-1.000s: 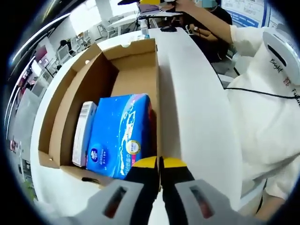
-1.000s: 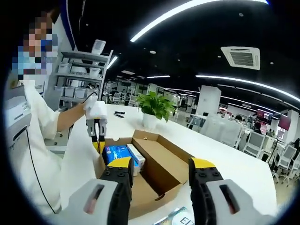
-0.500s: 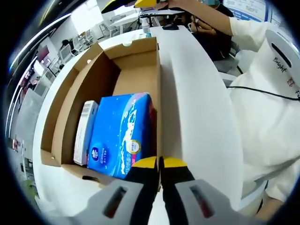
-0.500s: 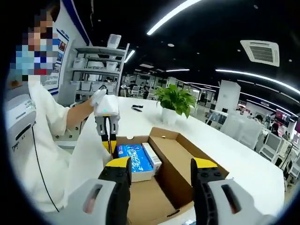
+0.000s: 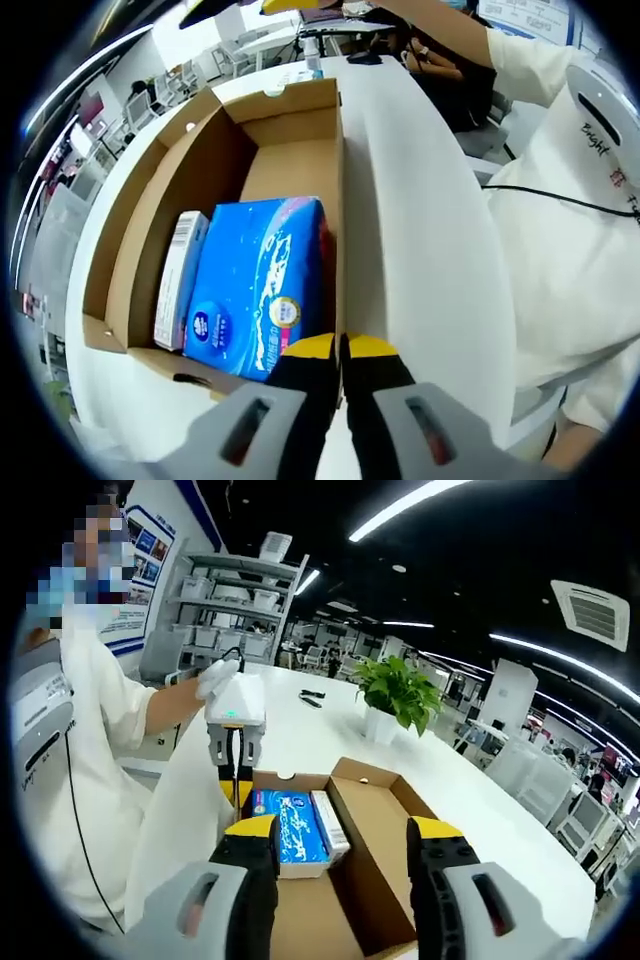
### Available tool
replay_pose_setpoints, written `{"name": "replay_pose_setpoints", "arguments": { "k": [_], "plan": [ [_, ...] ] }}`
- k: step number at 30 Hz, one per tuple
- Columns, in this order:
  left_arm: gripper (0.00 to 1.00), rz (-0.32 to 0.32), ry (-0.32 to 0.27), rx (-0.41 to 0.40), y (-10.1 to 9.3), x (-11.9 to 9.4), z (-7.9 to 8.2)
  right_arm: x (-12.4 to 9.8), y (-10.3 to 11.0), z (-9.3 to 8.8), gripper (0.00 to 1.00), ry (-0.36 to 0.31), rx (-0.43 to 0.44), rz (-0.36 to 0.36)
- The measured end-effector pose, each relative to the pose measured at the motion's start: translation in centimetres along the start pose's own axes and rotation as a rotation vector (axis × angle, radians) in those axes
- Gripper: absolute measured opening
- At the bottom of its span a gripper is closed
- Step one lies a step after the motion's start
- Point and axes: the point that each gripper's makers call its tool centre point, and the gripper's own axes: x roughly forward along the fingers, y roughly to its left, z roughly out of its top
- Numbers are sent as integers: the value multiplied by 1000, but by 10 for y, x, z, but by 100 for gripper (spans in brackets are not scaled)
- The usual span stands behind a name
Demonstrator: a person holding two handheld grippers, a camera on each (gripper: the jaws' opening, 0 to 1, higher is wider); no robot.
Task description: Operate the shoe box by opening the lid, removing the specified soft item, and placing it in the target area until the item is outside and the box remains undamaged.
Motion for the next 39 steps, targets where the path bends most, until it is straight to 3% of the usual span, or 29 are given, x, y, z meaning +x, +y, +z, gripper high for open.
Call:
{"name": "replay_pose_setpoints", "arguments": {
  "k": [3, 11, 14, 20, 25, 39],
  "plan": [
    [1, 4, -9, 23, 0, 0, 0, 6, 5, -8, 53, 24, 19, 40],
    [1, 7, -5, 2, 1, 0, 0, 32, 2, -29, 46, 130, 24, 35],
    [1, 6, -1, 17, 1, 0, 0, 42, 5, -33, 50, 145, 63, 72],
    [1, 12, -9, 29, 1, 0, 0, 51, 16, -30, 53, 145, 58, 118],
    [2, 19, -14, 35, 1, 0, 0, 63, 28, -42, 51, 180, 35, 156],
    [2, 20, -13, 40, 1, 0, 0, 92, 45, -67, 56, 249, 84, 231]
  ]
}}
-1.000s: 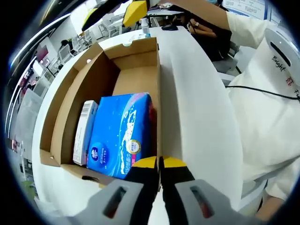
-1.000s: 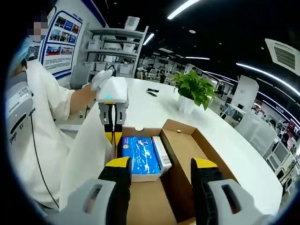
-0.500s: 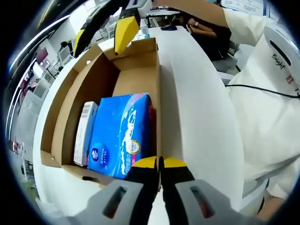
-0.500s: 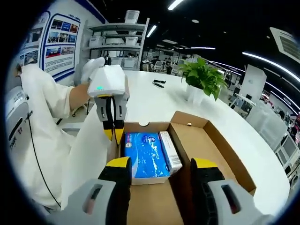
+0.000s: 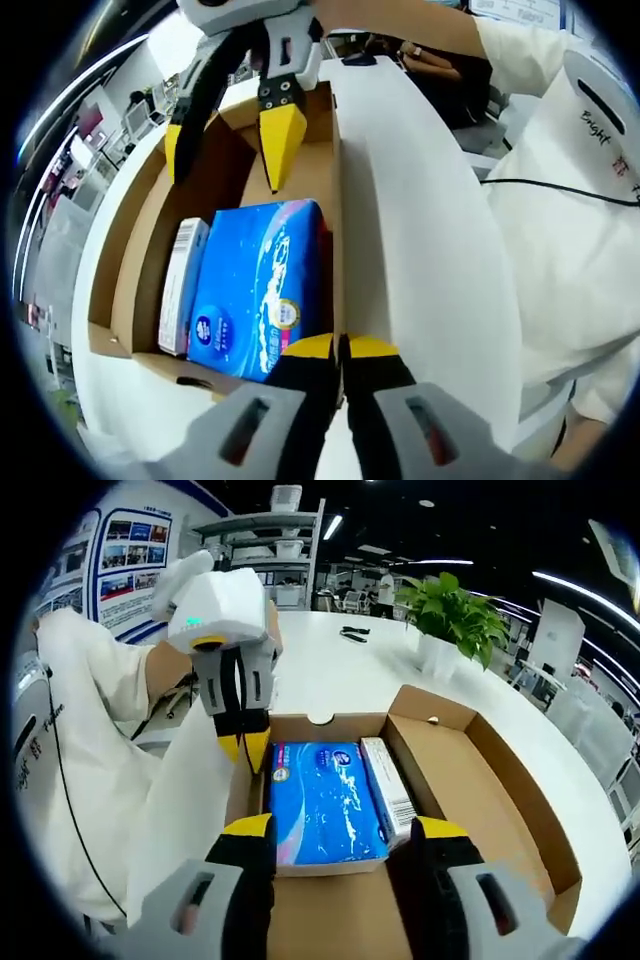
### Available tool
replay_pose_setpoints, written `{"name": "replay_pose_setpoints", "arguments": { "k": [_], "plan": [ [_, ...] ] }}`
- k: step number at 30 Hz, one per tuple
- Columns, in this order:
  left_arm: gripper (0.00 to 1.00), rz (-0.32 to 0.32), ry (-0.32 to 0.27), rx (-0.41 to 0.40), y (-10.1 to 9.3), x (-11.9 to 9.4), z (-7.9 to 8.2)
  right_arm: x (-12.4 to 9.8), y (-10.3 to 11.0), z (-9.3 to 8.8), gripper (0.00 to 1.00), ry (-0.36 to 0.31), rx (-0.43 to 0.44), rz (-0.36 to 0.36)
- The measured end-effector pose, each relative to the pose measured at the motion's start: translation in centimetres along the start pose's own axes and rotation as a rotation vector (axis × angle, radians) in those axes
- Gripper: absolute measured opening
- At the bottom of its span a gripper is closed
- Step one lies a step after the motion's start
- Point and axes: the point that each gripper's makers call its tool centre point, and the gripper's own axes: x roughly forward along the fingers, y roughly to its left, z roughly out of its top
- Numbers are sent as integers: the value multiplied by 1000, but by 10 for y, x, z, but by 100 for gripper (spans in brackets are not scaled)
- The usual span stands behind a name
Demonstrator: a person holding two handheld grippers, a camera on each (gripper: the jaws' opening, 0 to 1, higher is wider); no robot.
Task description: Operate the shoe box by opening the lid, removing the specified soft item, and placing it in the target area until the item is outside and the box remains undamaged.
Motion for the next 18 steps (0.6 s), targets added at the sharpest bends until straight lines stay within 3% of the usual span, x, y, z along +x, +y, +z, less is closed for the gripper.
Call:
{"name": "replay_pose_setpoints", "arguments": {
  "k": [7, 18],
  "plan": [
    [2, -7, 5, -1, 0, 0, 0, 14, 15, -2, 58, 22, 2, 60],
    [2, 4, 5, 1, 0, 0, 0, 25, 11, 1, 58, 50, -26, 56]
  ]
}}
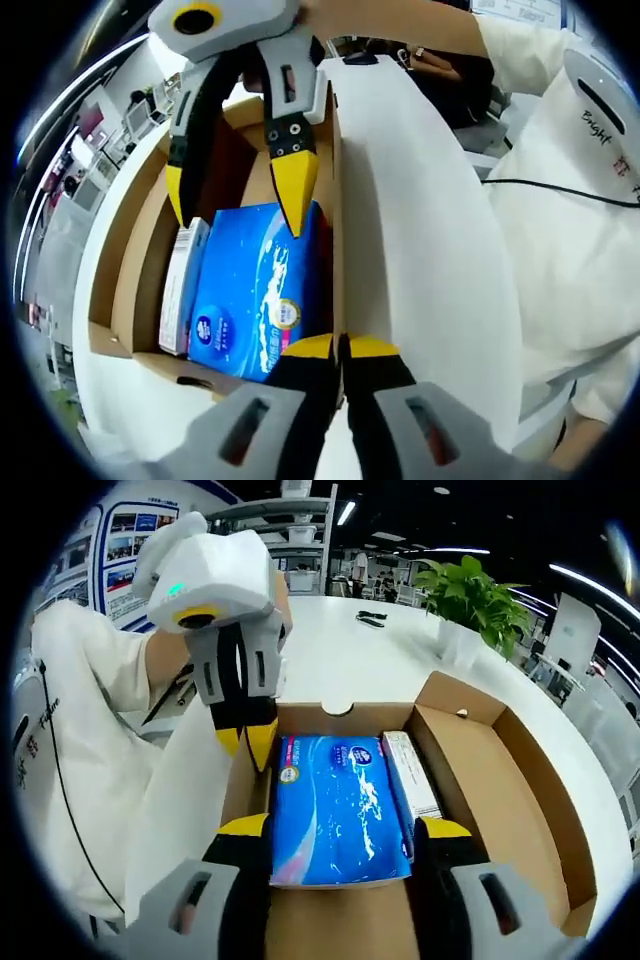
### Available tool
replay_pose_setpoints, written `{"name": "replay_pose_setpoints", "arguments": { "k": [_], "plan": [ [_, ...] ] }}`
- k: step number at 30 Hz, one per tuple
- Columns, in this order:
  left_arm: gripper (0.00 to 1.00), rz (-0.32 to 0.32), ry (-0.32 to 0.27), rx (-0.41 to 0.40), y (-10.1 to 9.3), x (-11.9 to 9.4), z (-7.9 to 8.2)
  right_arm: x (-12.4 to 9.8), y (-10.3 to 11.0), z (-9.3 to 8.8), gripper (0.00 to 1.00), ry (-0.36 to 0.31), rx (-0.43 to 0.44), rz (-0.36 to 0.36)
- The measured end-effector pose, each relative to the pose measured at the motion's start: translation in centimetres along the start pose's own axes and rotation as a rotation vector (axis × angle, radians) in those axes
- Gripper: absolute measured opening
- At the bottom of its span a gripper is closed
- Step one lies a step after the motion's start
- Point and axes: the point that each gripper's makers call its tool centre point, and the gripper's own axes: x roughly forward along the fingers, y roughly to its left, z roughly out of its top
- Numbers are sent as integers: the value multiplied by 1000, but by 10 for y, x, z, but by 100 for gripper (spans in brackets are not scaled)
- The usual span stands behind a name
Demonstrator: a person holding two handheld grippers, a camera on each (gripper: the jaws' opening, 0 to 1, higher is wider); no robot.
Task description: Operate the shoe box by opening the lid, removing the specified soft item, and placing it in the target area until the item is outside and the box remains undamaged.
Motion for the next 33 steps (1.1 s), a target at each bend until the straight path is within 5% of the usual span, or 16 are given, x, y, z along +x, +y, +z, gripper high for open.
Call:
{"name": "replay_pose_setpoints", "arguments": {
  "k": [22, 33],
  "plan": [
    [2, 8, -7, 5, 1, 0, 1, 35, 3, -6, 61, 112, -64, 41],
    [2, 9, -10, 2, 1, 0, 1, 33, 7, -9, 51, 145, -85, 55]
  ]
}}
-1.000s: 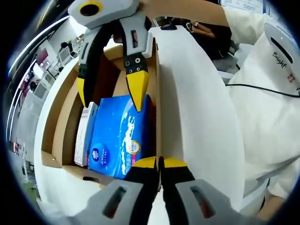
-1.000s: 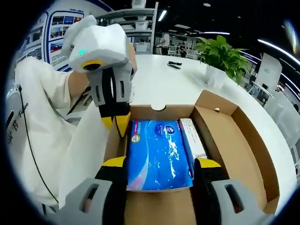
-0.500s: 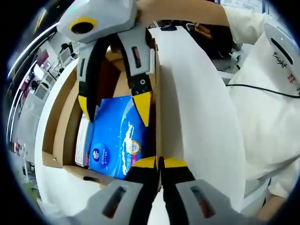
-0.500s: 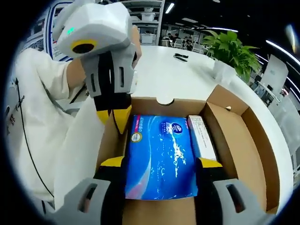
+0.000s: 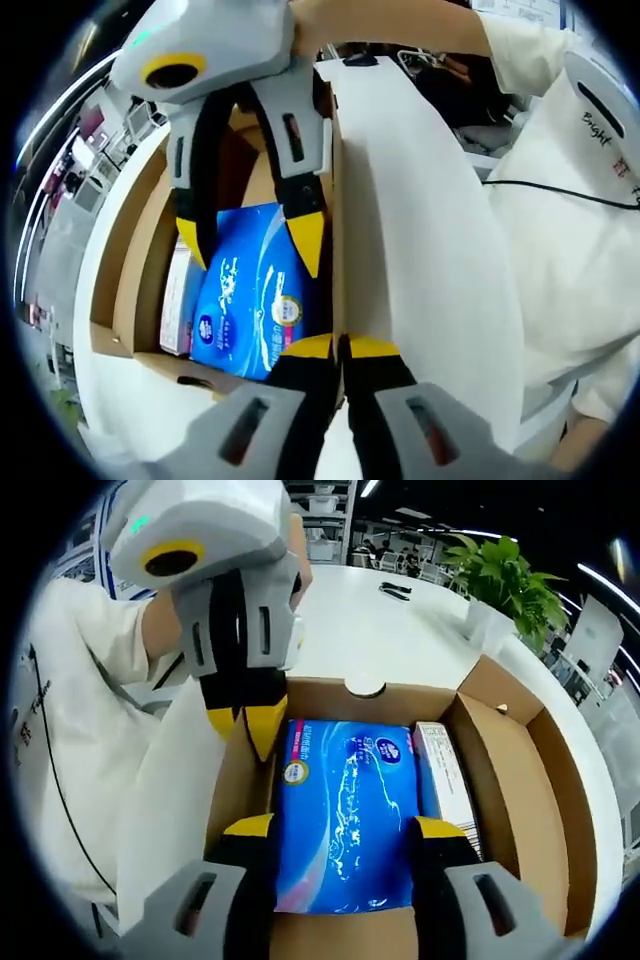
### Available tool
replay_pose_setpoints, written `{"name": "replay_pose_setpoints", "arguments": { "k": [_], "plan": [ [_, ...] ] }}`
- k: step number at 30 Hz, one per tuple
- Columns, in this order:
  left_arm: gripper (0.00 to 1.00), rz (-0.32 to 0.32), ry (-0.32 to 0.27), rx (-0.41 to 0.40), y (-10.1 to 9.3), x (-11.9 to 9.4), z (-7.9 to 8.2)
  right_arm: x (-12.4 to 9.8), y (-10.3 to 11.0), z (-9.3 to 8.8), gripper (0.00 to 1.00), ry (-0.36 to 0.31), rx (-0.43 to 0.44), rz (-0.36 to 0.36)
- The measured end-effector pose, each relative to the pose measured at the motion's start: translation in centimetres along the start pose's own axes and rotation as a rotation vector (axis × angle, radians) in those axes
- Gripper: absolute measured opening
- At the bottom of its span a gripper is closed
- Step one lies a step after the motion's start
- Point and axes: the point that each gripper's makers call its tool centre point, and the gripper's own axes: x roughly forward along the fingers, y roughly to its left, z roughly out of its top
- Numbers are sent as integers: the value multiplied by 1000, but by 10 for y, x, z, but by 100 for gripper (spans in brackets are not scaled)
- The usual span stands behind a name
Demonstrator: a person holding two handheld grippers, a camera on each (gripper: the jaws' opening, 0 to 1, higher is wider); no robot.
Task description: Operate the shoe box by opening the lid, removing the specified soft item, and placing it in the target area until the item is outside and the box remains undamaged.
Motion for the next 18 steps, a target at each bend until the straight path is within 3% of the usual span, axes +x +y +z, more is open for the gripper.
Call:
{"name": "replay_pose_setpoints", "arguments": {
  "k": [18],
  "plan": [
    [2, 8, -3, 2, 0, 0, 0, -25, 11, -25, 49, 25, -24, 13]
  ]
}}
